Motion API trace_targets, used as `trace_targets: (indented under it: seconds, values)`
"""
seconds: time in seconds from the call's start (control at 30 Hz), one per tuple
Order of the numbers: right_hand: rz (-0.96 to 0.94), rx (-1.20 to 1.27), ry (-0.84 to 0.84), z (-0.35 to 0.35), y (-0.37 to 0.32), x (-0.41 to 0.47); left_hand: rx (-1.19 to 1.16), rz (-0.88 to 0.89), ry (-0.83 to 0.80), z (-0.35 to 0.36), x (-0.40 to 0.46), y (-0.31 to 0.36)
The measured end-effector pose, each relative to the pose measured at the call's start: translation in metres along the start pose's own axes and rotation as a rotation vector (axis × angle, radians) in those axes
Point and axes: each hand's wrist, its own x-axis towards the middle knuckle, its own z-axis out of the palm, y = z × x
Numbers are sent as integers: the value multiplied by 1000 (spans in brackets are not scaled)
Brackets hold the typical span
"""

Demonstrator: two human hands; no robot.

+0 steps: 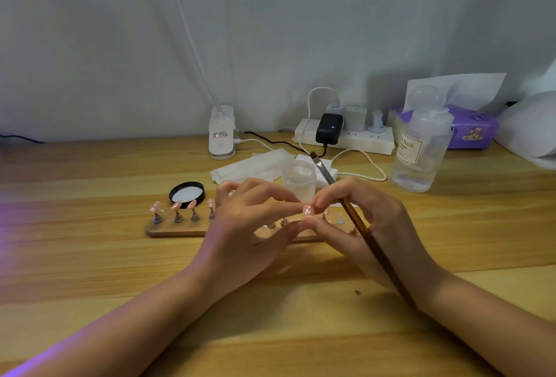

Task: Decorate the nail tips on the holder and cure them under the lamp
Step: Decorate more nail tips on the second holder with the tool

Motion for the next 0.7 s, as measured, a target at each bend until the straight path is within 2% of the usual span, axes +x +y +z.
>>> trace_targets:
  seconds: [0.23, 0.47, 0.57, 0.7]
  values:
    - [40, 87, 57, 6, -3, -2, -93, -19, 45, 0, 2, 0]
    - [22, 45, 45, 6, -2, 0, -149, -53, 113, -2, 2, 2]
    - [110, 110, 95, -5, -2, 10, -170, -104, 144, -2, 1, 1]
    - [348, 288, 168, -17, 1, 29, -186, -136, 146, -1, 2, -3]
